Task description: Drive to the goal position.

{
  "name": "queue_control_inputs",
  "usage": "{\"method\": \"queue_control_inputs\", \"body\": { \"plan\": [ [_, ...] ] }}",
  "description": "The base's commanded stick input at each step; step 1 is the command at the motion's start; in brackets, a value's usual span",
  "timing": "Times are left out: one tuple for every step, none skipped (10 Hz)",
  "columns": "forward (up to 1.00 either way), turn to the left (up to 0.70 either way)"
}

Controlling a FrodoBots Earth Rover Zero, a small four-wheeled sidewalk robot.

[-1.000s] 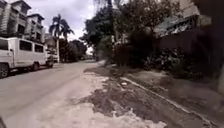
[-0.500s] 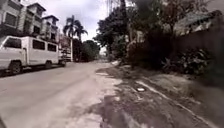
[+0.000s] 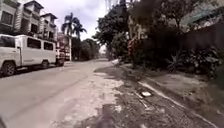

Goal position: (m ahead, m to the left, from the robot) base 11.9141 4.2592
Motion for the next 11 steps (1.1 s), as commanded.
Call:
{"method": "queue_control_inputs", "body": {
  "plan": [
    [0.70, 0.00],
    [0.70, 0.02],
    [0.70, 0.02],
    [0.70, 0.01],
    [0.70, 0.00],
    [0.70, 0.02],
    [0.70, 0.00],
    [0.70, 0.00],
    [0.70, 0.00],
    [0.70, 0.00],
    [0.70, 0.00]
  ]
}}
